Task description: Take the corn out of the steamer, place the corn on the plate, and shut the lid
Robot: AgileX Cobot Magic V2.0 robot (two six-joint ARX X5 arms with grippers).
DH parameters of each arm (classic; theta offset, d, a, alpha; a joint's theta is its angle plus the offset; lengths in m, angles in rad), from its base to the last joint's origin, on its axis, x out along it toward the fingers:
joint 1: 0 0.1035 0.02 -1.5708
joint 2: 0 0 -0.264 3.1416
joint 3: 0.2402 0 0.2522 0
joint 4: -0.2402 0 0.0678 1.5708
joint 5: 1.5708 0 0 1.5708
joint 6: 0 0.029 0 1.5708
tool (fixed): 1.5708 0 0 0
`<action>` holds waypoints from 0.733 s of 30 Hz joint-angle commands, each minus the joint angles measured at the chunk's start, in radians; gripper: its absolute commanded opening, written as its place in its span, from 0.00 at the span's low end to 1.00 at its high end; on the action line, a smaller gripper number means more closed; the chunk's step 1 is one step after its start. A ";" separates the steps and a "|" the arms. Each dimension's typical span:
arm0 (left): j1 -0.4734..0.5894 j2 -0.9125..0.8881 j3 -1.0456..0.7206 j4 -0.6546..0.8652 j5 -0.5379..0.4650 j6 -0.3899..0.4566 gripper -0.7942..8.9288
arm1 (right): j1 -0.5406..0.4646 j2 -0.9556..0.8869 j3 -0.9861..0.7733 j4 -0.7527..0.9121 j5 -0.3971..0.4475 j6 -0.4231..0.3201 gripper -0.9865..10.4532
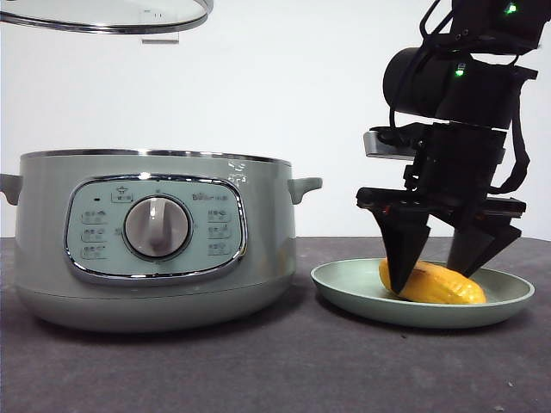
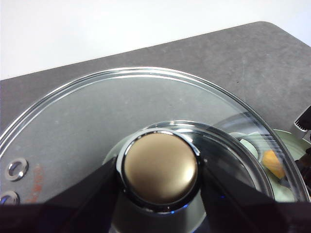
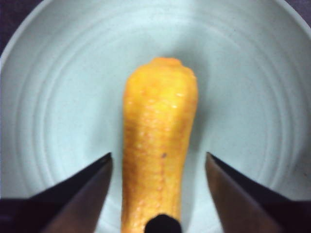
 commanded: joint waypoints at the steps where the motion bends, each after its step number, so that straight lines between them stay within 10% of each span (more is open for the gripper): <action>1: -0.003 0.000 0.011 0.051 -0.003 -0.006 0.07 | 0.000 -0.005 -0.013 -0.008 0.002 0.002 0.42; 22: -0.031 0.341 0.011 0.167 0.074 -0.025 0.07 | 0.000 -0.464 -0.013 -0.105 0.006 0.010 0.42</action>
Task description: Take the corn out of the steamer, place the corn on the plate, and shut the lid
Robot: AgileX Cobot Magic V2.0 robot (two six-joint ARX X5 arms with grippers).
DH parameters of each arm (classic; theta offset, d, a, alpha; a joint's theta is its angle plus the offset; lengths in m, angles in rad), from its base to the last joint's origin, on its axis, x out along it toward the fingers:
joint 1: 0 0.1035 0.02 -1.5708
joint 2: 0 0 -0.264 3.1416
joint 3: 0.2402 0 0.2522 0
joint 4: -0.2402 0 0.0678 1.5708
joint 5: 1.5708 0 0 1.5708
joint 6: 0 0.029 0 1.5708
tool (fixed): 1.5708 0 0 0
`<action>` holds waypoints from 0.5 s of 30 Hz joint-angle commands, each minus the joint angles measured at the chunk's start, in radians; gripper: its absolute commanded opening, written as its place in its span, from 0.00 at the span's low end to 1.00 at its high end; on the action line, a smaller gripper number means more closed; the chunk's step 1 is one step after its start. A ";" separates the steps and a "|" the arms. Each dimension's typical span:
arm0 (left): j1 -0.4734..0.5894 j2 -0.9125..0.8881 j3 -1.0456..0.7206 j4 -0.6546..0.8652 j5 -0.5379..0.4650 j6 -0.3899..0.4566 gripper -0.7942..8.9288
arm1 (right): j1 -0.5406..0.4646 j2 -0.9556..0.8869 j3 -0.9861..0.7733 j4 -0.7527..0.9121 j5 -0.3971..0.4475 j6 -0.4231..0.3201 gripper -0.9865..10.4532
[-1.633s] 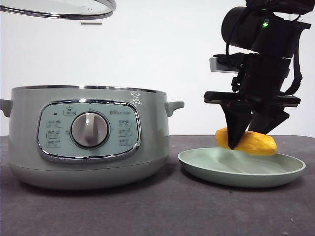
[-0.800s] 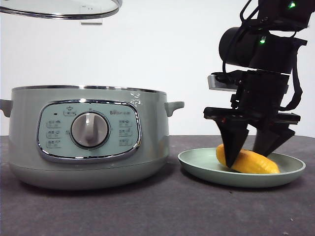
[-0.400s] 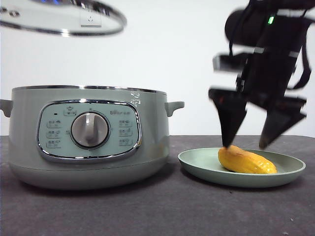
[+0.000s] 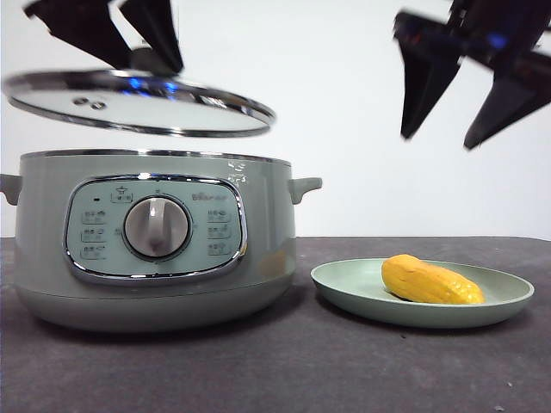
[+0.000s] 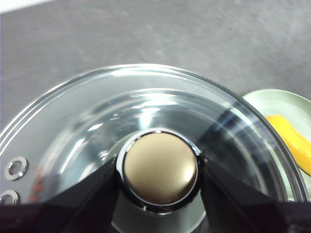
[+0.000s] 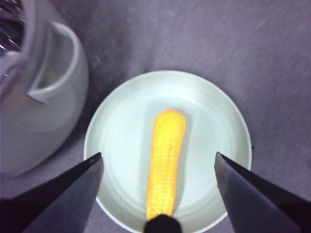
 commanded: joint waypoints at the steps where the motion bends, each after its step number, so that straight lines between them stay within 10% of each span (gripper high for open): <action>1: -0.003 0.027 0.011 0.052 -0.001 -0.026 0.07 | 0.000 -0.046 -0.011 -0.012 0.004 0.006 0.42; 15: -0.003 0.086 0.011 0.012 0.028 -0.026 0.07 | -0.039 -0.097 -0.011 -0.043 0.007 0.006 0.42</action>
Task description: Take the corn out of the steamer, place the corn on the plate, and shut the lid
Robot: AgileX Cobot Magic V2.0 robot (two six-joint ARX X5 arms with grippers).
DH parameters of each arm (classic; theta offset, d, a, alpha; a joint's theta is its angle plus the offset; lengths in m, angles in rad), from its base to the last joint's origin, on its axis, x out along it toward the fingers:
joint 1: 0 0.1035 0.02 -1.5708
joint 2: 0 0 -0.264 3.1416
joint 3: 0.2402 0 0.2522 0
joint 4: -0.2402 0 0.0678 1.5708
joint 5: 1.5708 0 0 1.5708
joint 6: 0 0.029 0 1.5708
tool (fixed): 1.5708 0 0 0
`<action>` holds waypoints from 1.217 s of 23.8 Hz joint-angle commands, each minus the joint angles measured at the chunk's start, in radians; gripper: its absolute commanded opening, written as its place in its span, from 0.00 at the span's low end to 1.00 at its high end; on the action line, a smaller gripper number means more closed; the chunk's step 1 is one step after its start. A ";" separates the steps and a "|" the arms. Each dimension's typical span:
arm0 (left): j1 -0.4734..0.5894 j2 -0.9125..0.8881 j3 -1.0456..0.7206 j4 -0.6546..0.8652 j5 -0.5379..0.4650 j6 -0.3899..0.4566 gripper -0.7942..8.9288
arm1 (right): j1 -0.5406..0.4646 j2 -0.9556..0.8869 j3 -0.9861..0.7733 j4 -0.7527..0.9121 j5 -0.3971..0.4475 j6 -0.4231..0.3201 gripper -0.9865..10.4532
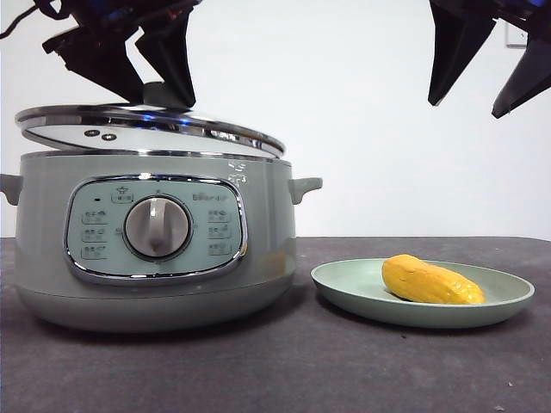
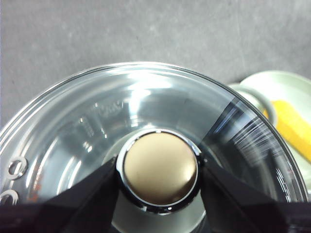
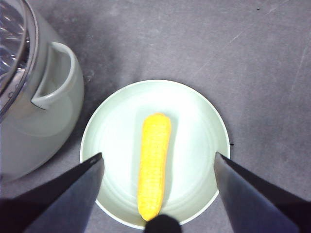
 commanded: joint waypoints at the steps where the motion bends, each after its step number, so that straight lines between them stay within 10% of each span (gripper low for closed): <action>1: -0.002 0.013 0.011 0.015 0.013 -0.007 0.07 | 0.000 -0.001 -0.011 0.002 0.001 0.006 0.42; 10: -0.005 0.019 0.011 -0.011 0.026 -0.006 0.11 | 0.000 -0.001 -0.011 0.002 0.000 0.006 0.42; 15: -0.005 0.019 0.011 -0.028 0.026 -0.007 0.54 | 0.000 -0.001 -0.011 0.002 0.000 0.006 0.42; 26: -0.014 -0.257 0.013 -0.129 0.020 -0.006 0.51 | 0.002 -0.079 -0.011 0.000 -0.004 0.003 0.41; 29: -0.016 -0.359 0.013 -0.218 -0.028 0.029 0.11 | 0.002 -0.160 -0.012 -0.022 -0.003 0.001 0.23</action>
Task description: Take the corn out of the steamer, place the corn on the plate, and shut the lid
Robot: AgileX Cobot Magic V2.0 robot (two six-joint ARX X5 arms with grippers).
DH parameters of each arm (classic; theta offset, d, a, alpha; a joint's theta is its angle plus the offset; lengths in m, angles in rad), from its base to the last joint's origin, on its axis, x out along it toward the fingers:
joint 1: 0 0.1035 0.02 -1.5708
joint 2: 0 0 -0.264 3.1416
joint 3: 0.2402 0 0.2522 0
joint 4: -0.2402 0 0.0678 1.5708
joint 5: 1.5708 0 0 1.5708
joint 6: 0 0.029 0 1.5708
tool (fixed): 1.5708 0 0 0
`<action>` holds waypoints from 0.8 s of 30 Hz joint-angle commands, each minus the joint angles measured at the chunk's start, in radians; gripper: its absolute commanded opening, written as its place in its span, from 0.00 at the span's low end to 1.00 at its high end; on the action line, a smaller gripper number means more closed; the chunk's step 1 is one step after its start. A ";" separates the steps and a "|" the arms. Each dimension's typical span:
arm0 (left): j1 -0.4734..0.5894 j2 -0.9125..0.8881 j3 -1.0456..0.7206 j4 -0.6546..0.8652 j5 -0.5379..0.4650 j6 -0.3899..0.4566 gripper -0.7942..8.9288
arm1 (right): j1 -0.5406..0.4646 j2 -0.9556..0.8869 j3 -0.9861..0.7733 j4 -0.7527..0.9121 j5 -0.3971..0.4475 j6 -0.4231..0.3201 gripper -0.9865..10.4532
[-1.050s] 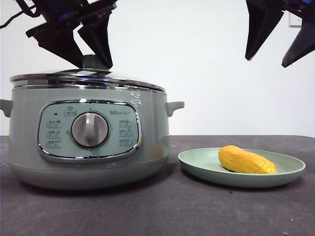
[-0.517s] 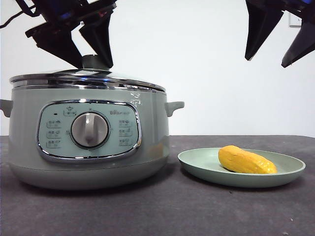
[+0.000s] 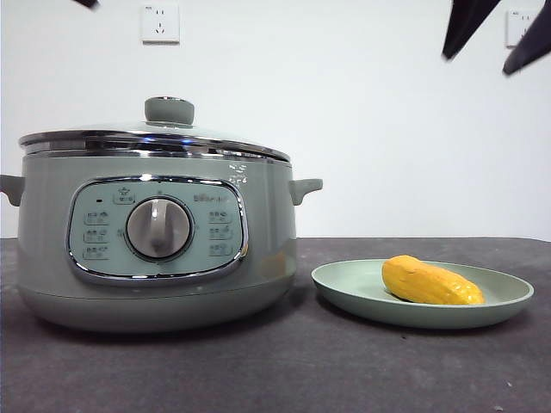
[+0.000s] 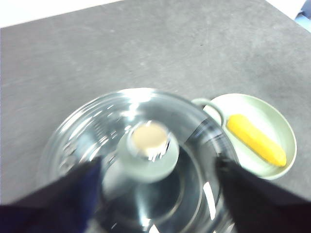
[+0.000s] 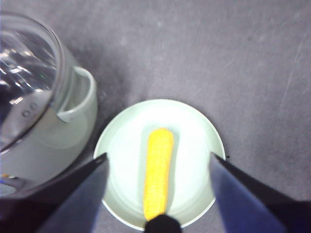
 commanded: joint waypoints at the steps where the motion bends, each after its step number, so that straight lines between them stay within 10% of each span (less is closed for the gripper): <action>1: -0.007 -0.054 -0.005 -0.050 -0.086 0.034 0.07 | 0.002 -0.052 -0.014 -0.016 -0.001 -0.005 0.16; 14: -0.035 -0.569 -0.531 0.143 -0.247 -0.002 0.07 | 0.003 -0.568 -0.495 0.344 0.079 0.043 0.08; 24: -0.034 -0.613 -0.554 0.030 -0.245 -0.006 0.08 | 0.002 -0.583 -0.515 0.303 0.074 0.082 0.09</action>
